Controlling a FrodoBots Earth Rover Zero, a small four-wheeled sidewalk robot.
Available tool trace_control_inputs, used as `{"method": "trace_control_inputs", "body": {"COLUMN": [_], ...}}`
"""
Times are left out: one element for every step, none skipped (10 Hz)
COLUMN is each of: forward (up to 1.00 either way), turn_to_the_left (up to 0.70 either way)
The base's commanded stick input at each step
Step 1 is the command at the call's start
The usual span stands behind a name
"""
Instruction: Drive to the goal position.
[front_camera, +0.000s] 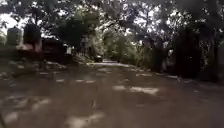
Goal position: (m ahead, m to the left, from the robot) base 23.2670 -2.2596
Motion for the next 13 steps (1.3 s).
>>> {"method": "trace_control_inputs", "body": {"forward": [1.0, 1.0, 1.0, 1.0, 1.0, 1.0, 1.0, 1.0, 1.0, 1.0, 1.0, 1.0, 1.0], "turn_to_the_left": [0.0, 0.0, 0.0, 0.0, 0.0, 0.0, 0.0, 0.0, 0.0, 0.0, 0.0, 0.0, 0.0]}}
